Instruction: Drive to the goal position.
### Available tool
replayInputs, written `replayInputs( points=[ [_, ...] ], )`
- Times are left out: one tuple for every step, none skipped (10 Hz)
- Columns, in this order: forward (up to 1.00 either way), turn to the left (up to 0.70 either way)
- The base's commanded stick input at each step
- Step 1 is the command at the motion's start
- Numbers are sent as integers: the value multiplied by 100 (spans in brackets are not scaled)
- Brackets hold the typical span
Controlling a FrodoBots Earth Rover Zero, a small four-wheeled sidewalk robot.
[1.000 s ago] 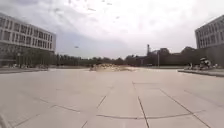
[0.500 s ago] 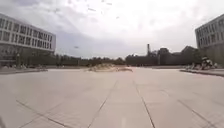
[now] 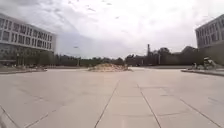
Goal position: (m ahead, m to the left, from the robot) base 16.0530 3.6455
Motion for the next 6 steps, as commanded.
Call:
replayInputs(
  points=[
    [70,0],
    [70,0],
    [70,0],
    [70,0],
    [70,0],
    [70,0]
  ],
)
